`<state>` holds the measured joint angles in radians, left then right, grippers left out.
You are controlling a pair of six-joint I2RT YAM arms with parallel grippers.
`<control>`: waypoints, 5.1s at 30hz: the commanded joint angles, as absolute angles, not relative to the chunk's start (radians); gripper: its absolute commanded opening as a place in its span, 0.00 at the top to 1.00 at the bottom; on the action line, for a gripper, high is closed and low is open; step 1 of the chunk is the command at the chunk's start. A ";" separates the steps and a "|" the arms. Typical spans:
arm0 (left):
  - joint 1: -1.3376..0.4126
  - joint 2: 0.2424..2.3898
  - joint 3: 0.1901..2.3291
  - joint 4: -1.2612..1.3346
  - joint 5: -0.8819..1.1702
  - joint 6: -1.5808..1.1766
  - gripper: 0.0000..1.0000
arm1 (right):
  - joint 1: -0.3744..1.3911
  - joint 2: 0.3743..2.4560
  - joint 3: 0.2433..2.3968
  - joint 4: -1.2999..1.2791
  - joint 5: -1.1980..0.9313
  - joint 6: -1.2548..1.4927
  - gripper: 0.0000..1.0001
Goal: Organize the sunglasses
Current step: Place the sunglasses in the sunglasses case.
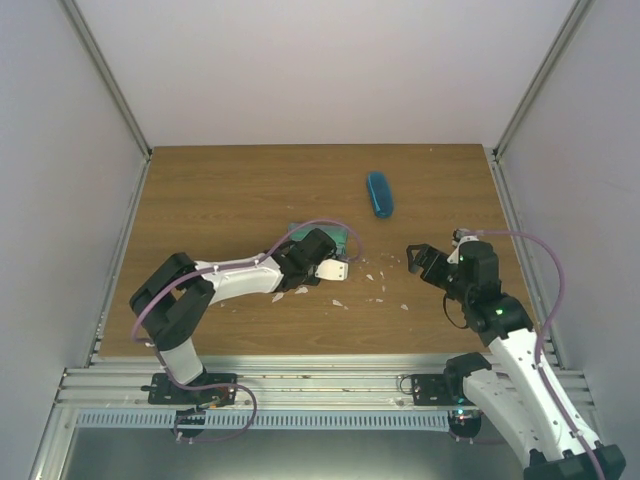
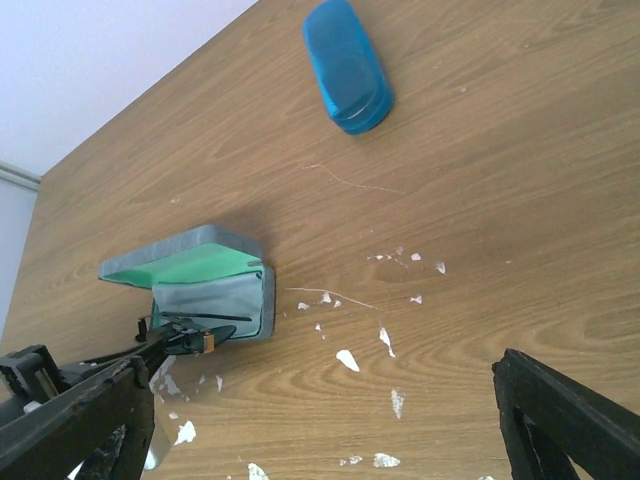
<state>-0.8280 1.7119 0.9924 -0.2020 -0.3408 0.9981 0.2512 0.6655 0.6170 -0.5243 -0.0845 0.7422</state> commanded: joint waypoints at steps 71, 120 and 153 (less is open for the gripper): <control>-0.740 1.873 1.339 -0.436 -0.365 0.747 0.65 | 0.241 0.683 0.549 -0.475 -0.197 0.772 0.08; -0.263 1.591 0.646 0.417 0.485 -0.732 0.54 | 0.526 1.725 0.779 0.366 -0.174 0.917 0.42; -0.263 1.756 0.738 0.424 0.541 -0.712 0.62 | 0.569 1.762 0.778 0.406 -0.218 1.022 0.59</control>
<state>-0.2676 1.7397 0.7109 0.3985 0.5266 -0.7391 0.5556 1.8149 0.7948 0.4183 -0.2234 0.9817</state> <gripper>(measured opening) 0.388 0.415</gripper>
